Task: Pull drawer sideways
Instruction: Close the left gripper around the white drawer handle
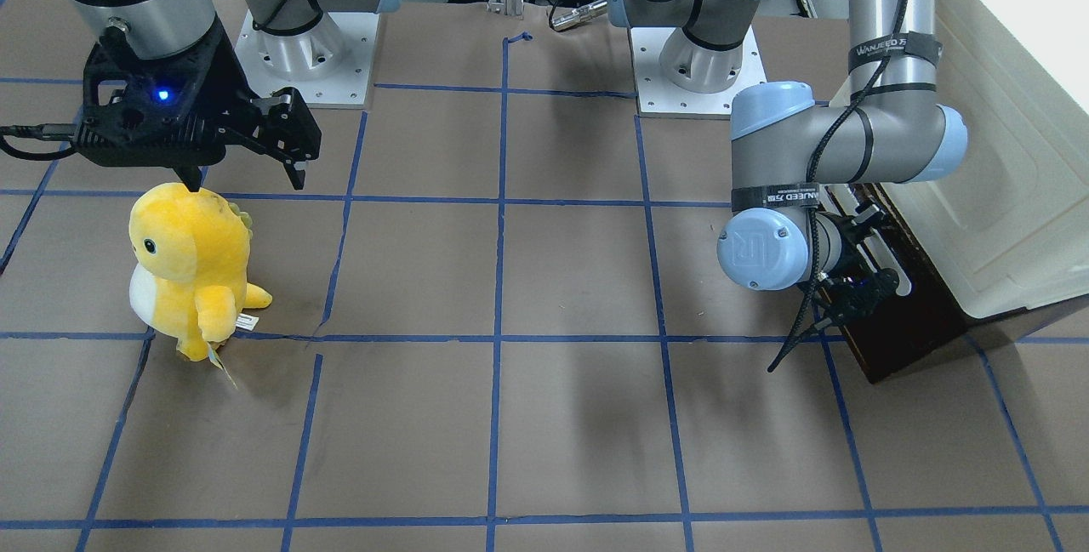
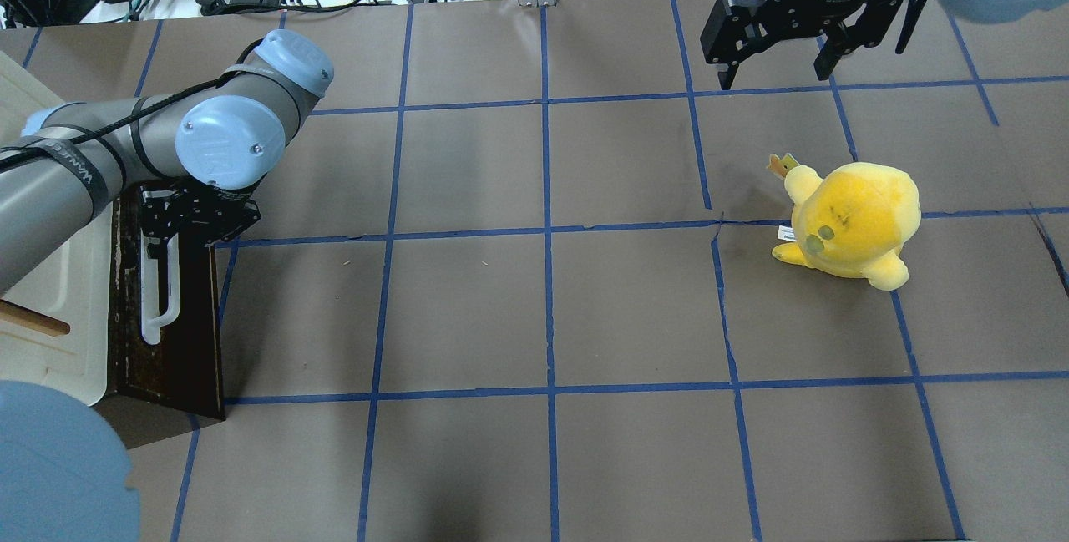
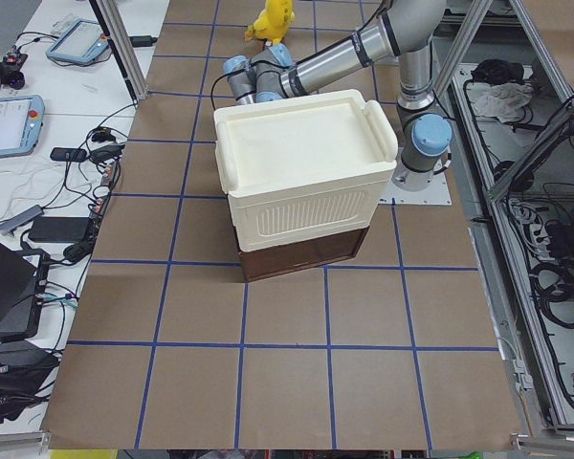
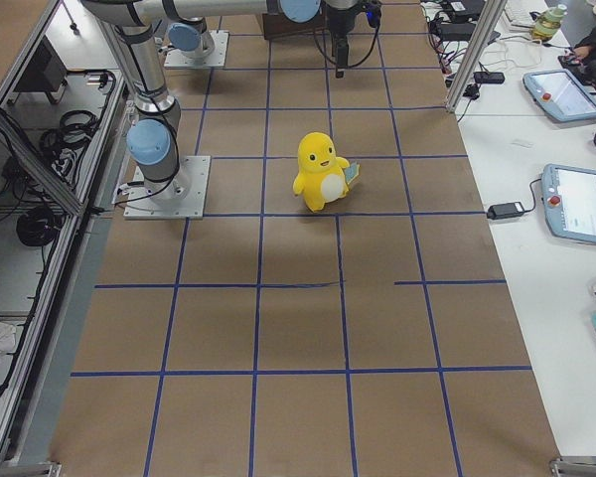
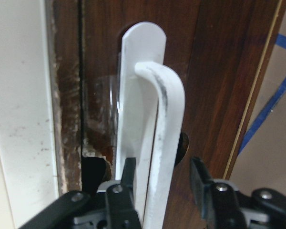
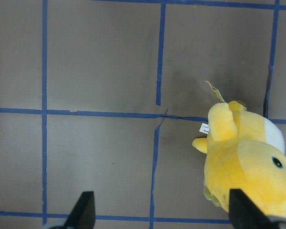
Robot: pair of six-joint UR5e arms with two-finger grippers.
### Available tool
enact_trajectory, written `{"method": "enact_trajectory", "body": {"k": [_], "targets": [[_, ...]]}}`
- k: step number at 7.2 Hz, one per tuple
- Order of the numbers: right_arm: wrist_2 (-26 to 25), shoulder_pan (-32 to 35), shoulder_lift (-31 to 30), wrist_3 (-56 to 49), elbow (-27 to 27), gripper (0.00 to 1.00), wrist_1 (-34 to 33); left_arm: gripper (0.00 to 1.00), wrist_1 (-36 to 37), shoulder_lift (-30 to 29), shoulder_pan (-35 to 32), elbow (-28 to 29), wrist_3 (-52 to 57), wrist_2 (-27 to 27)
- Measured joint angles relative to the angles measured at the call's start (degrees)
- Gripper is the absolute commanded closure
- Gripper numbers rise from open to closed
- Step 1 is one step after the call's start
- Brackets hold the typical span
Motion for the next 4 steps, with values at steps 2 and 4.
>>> {"method": "enact_trajectory", "body": {"k": [2, 4], "targets": [[0.01, 0.0, 0.0, 0.03, 0.0, 0.0, 0.0, 0.63, -0.05, -0.02, 0.0, 0.03, -0.03, -0.49], [-0.03, 0.0, 0.0, 0.04, 0.0, 0.0, 0.0, 0.89, -0.41, 0.12, 0.0, 0.02, -0.03, -0.51]]}}
